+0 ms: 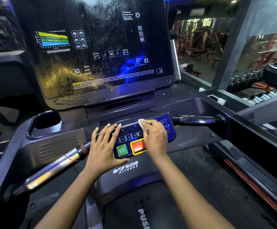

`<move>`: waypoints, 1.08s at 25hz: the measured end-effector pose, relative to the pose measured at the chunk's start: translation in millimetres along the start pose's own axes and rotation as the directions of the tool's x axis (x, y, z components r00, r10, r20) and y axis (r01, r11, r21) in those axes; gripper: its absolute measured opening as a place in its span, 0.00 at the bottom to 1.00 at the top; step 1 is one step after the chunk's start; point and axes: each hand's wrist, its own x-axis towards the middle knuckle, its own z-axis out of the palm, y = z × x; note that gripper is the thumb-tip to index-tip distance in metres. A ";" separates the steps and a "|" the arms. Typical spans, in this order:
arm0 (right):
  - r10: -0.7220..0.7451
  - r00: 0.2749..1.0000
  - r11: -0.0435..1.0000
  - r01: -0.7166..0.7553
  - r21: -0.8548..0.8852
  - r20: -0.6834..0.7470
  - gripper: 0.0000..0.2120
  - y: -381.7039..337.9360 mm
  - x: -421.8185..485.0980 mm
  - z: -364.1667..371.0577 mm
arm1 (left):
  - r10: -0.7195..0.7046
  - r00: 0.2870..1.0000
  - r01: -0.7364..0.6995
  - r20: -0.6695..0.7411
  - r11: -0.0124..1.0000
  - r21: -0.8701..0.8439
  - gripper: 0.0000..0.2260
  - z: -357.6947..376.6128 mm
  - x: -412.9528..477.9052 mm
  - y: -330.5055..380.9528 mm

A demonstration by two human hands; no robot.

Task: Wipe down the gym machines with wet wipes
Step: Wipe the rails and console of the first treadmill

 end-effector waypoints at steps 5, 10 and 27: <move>-0.302 0.938 0.952 0.287 0.108 0.170 0.11 -39.0 -46.4 9.4 | 0.012 1.000 -0.012 -0.006 0.997 -0.071 0.46 -0.2 -0.3 -2.1; -0.153 0.977 0.986 0.141 0.087 0.150 0.09 2.5 -42.5 -23.2 | 0.012 0.997 -0.009 0.077 0.999 -0.043 0.51 -4.7 -0.5 -3.7; -0.115 0.979 0.990 0.099 0.099 0.171 0.13 -8.4 -57.3 -28.1 | 0.015 0.999 -0.013 0.037 0.999 -0.042 0.49 -2.5 -0.3 -3.7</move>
